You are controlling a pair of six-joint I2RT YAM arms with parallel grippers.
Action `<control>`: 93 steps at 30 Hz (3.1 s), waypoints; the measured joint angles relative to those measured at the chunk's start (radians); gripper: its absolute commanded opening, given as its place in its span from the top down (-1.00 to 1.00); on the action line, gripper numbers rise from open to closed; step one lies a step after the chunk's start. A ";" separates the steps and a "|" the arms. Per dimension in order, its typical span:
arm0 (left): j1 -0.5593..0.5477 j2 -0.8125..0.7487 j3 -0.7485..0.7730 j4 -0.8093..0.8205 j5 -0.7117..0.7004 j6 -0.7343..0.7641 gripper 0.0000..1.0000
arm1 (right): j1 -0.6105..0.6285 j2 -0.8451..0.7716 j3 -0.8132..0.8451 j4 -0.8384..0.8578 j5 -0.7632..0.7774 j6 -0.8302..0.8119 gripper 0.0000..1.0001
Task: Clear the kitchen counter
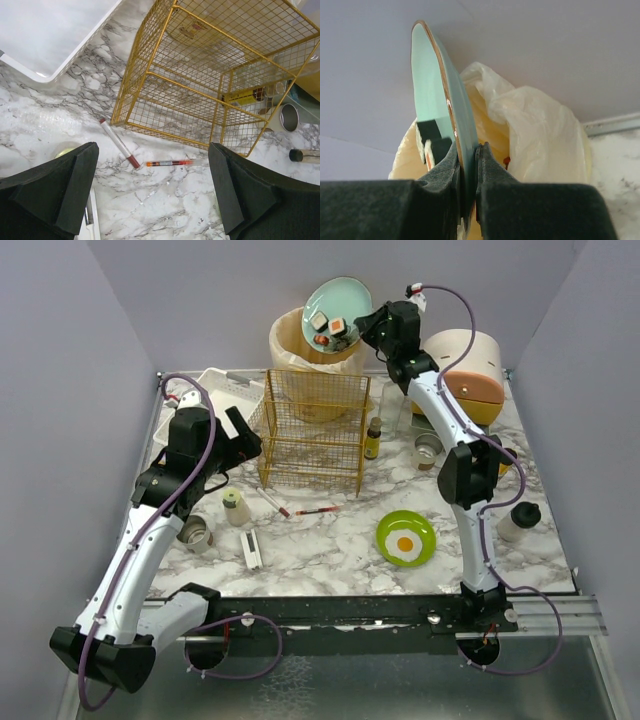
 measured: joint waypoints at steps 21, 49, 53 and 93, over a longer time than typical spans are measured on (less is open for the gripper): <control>0.000 0.004 -0.007 -0.003 0.004 0.013 -0.98 | 0.000 0.000 0.024 0.272 -0.110 -0.577 1.00; 0.000 0.046 0.209 0.129 0.028 0.070 -0.98 | -0.002 -0.331 -0.127 0.046 -0.194 -0.239 0.99; 0.000 0.076 0.241 0.193 0.083 0.074 -0.98 | -0.002 -0.464 -0.225 0.005 -0.299 -0.157 0.99; -0.003 0.179 0.104 0.488 0.543 -0.044 0.39 | -0.005 -0.862 -1.025 0.261 -0.850 0.184 0.99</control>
